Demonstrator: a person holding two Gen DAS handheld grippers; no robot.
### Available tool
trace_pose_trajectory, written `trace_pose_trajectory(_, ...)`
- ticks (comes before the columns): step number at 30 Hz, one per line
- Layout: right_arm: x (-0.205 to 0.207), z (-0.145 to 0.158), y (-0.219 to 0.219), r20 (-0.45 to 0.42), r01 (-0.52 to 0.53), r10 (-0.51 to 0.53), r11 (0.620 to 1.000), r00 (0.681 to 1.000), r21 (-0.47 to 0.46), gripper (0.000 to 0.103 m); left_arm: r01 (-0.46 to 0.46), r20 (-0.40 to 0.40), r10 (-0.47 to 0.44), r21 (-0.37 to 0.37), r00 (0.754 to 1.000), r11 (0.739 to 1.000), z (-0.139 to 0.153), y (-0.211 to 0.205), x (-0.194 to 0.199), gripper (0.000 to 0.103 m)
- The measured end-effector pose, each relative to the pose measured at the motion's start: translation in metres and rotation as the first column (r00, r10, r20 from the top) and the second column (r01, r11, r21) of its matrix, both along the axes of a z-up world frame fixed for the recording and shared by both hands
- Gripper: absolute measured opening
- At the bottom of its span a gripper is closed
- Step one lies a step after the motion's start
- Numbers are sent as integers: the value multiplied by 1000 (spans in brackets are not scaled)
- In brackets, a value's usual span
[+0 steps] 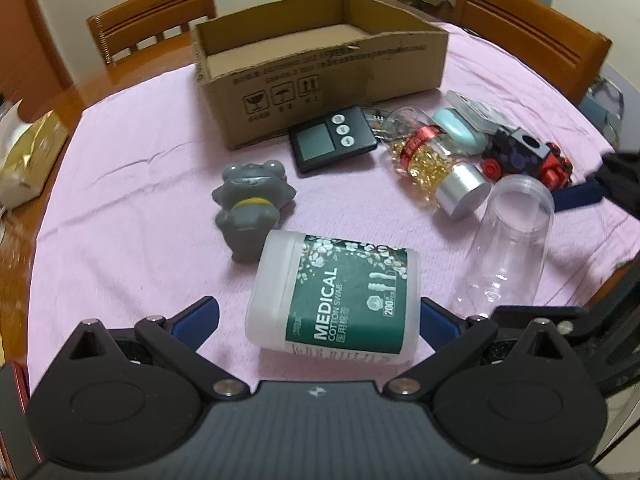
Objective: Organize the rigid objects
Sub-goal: 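Grasp the white MEDICAL bottle with the left tool while the right tool approaches the clear jar, then carry the white bottle with the left tool while the right tool carries the clear jar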
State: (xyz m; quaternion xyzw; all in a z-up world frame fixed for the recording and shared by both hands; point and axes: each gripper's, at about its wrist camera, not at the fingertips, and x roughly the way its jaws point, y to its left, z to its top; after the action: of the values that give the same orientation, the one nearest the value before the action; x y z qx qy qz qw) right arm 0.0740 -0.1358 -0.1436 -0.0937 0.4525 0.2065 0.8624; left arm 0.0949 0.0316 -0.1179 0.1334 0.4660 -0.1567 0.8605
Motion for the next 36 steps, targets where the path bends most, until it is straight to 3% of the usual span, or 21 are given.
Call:
trace_pose_trajectory(4,5,-2,11,11,-24,24,998,1000,-54,103,37,4,-37,0,999,999,-3,-2,3,100)
trace_pose_trajectory(8,5,-3,12,17,-13,14,998,1000,-69,103,83,-10,-83,-35,996,996,-3,-5,8,83)
trace_pose_trajectory(11,5,-2,12,31,-11,14,997,999,-81,102,90,-8,-90,-37,996,995,-3,-6,8,83)
trace_pose_trajectory(16,5,1,14,30,-9,12,996,999,-89,93,59,-34,-60,-19,998,998,0,5,1,83)
trace_pose_trajectory(21,3,0,18,3,13,-13,994,1000,-110,93,-40,-28,40,12,999,999,2,29,-9,83)
trace_pose_trajectory(25,8,-7,17,-32,26,-29,995,999,-100,93,-95,-56,93,-31,994,995,-1,42,-8,83)
trace_pose_trajectory(36,13,-5,22,-52,20,-27,992,998,-123,93,-63,-47,63,-5,997,998,0,33,-2,83)
